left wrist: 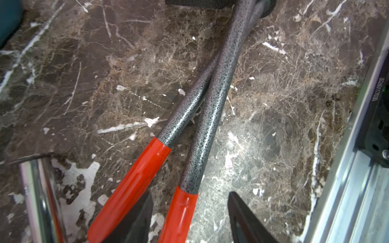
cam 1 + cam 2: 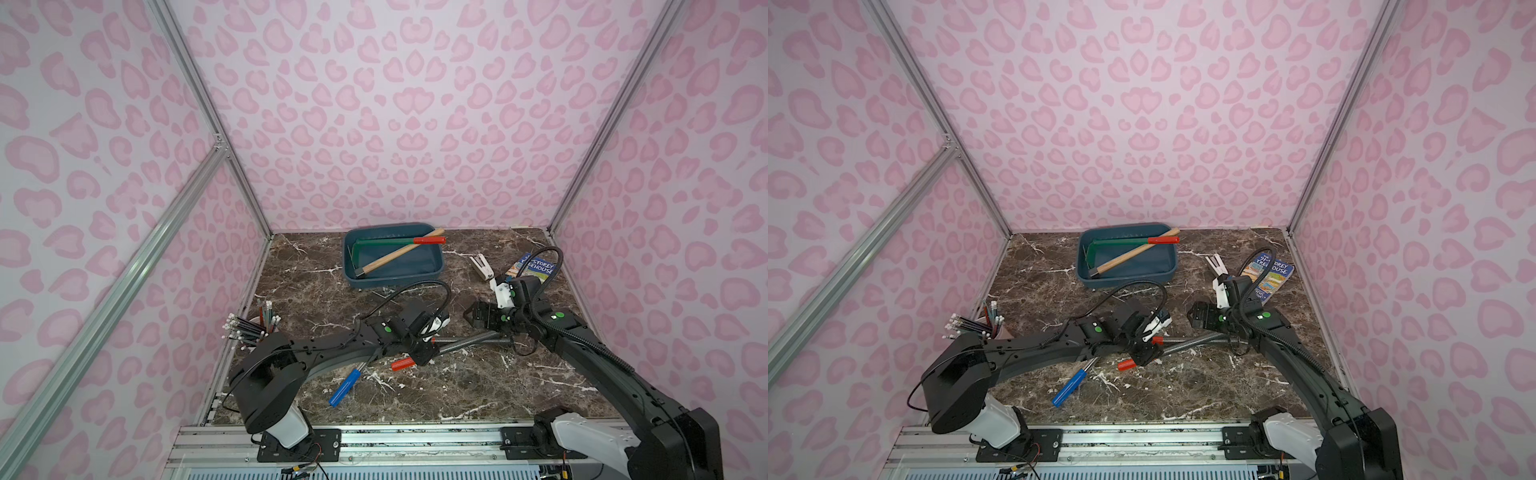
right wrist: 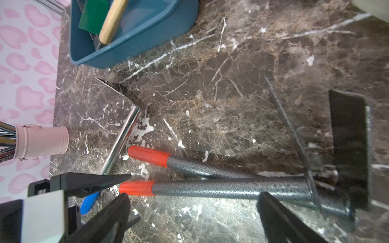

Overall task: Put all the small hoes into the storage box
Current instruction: Pick up the hoe from the center of the board.

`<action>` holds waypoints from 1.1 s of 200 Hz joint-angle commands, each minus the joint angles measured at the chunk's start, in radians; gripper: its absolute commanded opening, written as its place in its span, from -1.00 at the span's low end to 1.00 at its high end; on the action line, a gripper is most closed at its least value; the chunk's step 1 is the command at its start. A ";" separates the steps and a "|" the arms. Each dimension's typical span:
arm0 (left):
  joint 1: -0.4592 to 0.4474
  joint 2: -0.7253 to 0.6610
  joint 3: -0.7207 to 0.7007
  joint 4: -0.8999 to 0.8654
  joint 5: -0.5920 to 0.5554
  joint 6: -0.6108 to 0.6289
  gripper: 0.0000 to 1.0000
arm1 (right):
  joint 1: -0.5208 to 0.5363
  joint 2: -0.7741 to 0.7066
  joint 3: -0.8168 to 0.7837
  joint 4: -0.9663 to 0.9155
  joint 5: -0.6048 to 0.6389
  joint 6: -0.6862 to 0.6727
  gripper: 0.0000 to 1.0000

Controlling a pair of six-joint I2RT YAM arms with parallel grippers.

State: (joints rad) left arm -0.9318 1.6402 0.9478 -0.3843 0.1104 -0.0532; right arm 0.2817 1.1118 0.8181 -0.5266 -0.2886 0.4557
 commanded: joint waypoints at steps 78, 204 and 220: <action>-0.044 0.161 0.092 -0.013 0.017 0.043 0.01 | -0.074 -0.049 -0.036 -0.017 -0.026 -0.017 0.97; -0.048 0.283 0.159 -0.011 -0.006 0.056 -0.10 | -0.129 -0.082 -0.080 -0.005 -0.053 -0.025 0.97; -0.048 0.293 0.170 -0.012 -0.006 0.059 -0.11 | -0.140 -0.088 -0.087 -0.005 -0.061 -0.026 0.97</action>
State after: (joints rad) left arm -0.9798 1.9190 1.0973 -0.4080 0.1070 -0.0082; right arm 0.1535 1.0340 0.7364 -0.5461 -0.3367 0.4450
